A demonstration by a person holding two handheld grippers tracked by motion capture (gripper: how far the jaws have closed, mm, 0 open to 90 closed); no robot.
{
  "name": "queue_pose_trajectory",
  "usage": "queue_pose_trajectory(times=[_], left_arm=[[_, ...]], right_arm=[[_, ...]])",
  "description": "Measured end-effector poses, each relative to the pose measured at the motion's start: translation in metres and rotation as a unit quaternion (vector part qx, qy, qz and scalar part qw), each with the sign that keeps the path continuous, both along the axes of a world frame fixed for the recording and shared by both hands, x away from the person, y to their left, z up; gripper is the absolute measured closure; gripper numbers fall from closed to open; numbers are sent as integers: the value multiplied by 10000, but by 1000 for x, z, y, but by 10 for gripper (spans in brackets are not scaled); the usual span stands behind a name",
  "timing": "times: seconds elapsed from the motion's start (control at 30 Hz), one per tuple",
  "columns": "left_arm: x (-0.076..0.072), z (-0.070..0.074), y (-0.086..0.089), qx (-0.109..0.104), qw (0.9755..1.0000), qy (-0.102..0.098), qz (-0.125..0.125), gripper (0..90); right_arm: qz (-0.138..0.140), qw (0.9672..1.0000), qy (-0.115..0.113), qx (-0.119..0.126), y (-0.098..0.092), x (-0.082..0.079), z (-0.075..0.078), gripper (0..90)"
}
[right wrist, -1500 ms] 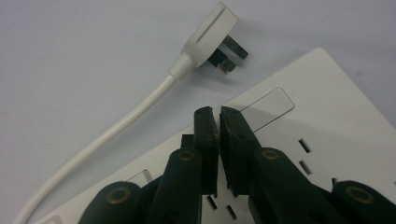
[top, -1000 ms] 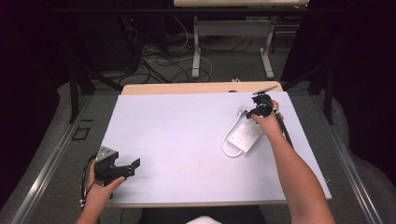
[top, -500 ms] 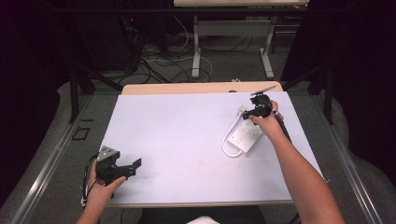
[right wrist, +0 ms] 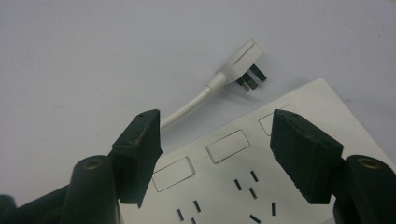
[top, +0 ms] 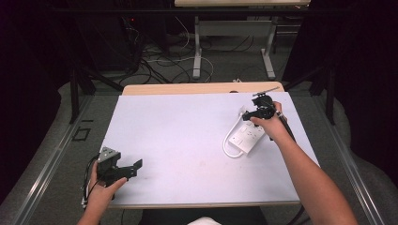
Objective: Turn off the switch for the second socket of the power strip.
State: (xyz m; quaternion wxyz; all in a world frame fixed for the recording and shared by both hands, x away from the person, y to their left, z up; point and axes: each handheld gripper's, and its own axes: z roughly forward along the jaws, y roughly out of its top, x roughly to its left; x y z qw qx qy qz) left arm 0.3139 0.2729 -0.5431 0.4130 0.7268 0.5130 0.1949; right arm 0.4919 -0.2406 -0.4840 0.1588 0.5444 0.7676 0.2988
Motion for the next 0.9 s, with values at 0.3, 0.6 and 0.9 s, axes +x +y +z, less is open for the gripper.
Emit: queue_pose_trajectory(times=[0.3,0.6,0.9], left_arm=[[1,0,-1,4,10000,-19,-28,33],[1,0,-1,7,10000,-28,-45,34],[0,1,-2,10,10000,-32,-41,35]], right_arm=[[64,9998,-177,-30,-1,-12,9,227],[212,9989,-406,-46,2,-28,20,211],[372,9963,-766,78,6,-49,24,150]])
